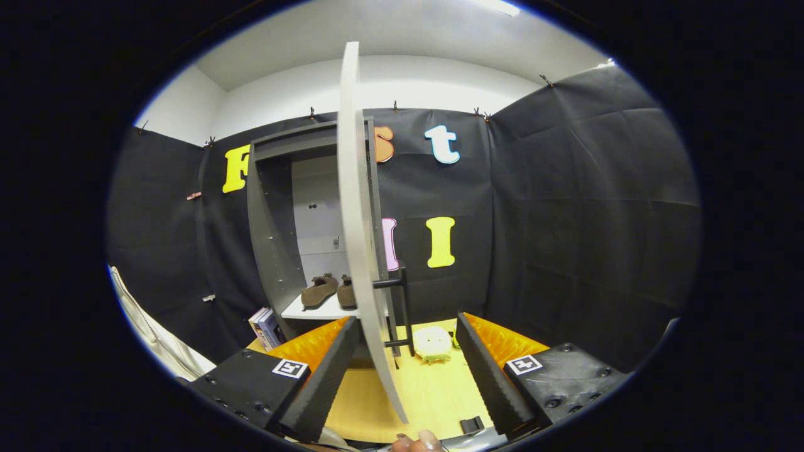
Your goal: Open the shoe cabinet door, grab the shoes and put them into the shoe cabinet, then close the shoe cabinet door.
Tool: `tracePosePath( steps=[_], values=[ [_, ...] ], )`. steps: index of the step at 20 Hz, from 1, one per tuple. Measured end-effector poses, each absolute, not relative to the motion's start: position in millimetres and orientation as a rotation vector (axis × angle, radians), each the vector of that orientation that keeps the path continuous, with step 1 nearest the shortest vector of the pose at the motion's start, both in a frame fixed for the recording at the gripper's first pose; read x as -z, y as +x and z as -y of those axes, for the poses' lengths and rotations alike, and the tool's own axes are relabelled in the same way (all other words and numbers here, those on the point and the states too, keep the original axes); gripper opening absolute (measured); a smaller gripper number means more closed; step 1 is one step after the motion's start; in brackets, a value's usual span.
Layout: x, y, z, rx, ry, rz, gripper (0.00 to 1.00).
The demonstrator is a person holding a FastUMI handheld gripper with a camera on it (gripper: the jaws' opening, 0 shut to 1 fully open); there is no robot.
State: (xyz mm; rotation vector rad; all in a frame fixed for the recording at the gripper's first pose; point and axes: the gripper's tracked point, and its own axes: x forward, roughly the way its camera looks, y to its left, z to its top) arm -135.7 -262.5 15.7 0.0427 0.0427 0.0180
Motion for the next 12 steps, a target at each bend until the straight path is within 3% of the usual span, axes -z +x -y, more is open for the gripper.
tracePosePath(
  steps=[9,12],
  values=[
    [1.3,-85.7,253.4,-0.240,0.084,-0.119,0.98],
    [5.5,-81.2,250.6,-0.248,0.096,-0.136,0.98]
  ],
)
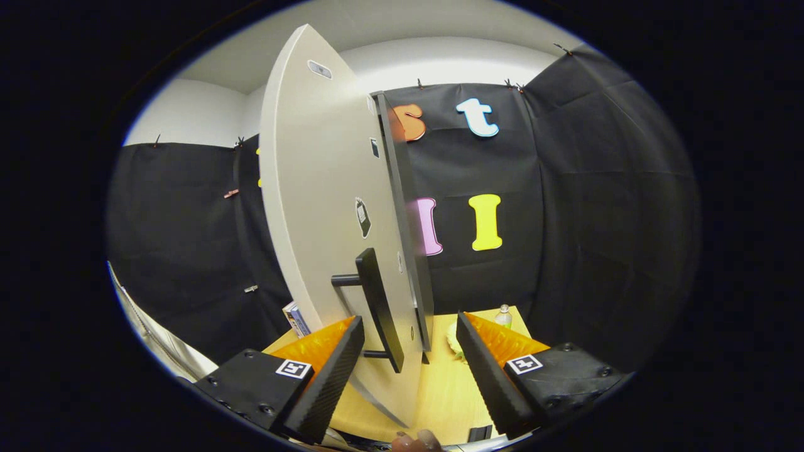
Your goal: Open the shoe cabinet door, grab the shoes and put them into the shoe cabinet, then close the shoe cabinet door.
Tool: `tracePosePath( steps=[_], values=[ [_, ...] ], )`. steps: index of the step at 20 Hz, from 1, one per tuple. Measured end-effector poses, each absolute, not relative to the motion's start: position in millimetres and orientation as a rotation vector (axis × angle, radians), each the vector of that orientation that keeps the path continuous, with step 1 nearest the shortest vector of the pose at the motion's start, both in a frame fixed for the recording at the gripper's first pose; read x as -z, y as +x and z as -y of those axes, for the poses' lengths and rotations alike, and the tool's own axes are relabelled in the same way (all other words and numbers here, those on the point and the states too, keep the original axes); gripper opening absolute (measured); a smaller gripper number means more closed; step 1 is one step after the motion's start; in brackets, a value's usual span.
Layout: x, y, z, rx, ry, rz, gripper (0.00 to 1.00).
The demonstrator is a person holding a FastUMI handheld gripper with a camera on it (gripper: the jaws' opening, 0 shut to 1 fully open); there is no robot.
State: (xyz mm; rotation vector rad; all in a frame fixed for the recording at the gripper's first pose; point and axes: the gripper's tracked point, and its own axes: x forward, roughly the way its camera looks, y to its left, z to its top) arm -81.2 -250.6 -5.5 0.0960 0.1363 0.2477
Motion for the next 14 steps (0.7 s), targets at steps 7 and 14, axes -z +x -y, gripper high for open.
tracePosePath(
  steps=[7,14],
  values=[
    [9.6,-76.8,179.1,-0.344,0.060,-0.134,0.97],
    [23.1,-57.2,109.1,-0.262,0.118,-0.134,0.97]
  ],
)
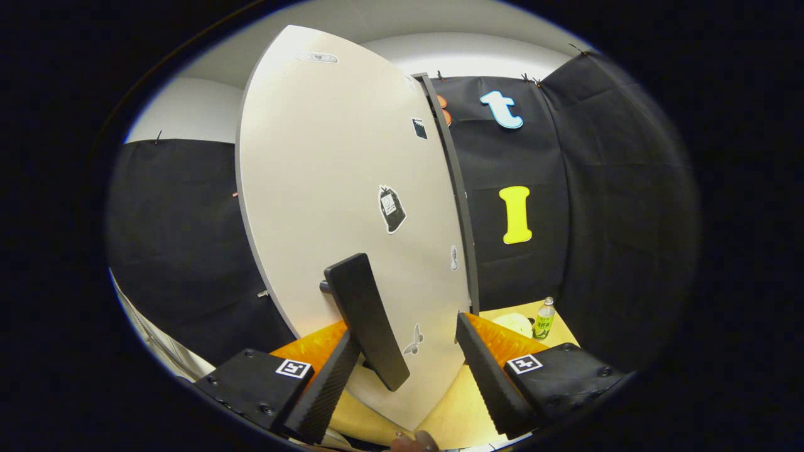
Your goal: Open the shoe cabinet door, grab the shoes and put them into the shoe cabinet, then close the shoe cabinet door.
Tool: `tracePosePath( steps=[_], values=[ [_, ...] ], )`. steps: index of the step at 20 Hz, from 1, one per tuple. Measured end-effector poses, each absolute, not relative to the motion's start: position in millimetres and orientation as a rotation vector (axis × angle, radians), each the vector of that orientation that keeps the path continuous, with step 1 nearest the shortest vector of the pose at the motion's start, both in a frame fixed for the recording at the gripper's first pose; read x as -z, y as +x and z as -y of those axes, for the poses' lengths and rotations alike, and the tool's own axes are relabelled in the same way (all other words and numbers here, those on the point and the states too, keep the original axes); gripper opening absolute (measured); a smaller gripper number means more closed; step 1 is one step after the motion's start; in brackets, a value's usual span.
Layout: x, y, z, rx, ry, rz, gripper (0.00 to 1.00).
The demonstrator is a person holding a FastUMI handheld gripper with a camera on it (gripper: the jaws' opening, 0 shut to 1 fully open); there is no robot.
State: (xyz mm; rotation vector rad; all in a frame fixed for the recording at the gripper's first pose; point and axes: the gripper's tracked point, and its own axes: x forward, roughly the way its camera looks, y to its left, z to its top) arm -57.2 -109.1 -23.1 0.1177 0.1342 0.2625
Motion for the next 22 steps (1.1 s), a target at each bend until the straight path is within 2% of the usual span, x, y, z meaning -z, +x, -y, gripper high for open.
tracePosePath(
  steps=[4,13,22],
  values=[
    [25.0,-47.1,62.5,-0.231,0.090,-0.101,0.97],
    [32.6,-18.0,-34.9,-0.282,0.098,-0.109,0.99],
    [29.6,-20.8,-57.2,-0.283,0.056,-0.101,0.97]
  ],
)
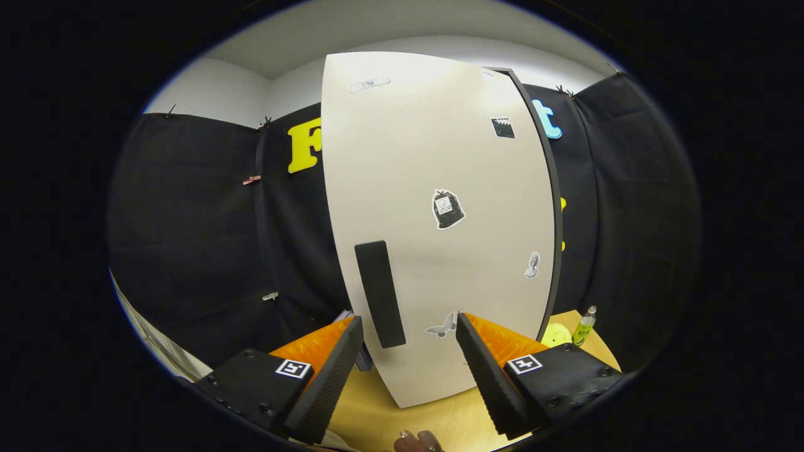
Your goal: Open the shoe cabinet door, grab the shoes and put them into the shoe cabinet, then close the shoe cabinet door.
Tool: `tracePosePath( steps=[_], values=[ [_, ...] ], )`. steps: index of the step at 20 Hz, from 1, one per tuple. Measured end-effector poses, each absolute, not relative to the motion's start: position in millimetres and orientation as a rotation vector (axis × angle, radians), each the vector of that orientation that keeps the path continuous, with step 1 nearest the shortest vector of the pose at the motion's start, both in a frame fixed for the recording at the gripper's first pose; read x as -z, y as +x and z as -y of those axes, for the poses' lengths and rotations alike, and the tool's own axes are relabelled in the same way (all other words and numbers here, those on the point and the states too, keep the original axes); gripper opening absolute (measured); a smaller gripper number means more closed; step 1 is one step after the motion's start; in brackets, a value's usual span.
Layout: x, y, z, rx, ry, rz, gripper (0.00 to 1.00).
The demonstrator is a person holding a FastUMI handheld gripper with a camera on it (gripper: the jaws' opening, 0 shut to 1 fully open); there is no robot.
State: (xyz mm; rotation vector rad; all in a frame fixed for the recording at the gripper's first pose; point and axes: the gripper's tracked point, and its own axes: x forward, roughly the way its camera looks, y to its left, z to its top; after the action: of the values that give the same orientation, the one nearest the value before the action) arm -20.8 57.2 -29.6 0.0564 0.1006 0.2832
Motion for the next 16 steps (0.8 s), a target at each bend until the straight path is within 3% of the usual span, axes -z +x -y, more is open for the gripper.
tracePosePath(
  steps=[16],
  values=[
    [13.7,-30.9,-67.6,-0.278,-0.016,-0.056,0.97]
  ],
)
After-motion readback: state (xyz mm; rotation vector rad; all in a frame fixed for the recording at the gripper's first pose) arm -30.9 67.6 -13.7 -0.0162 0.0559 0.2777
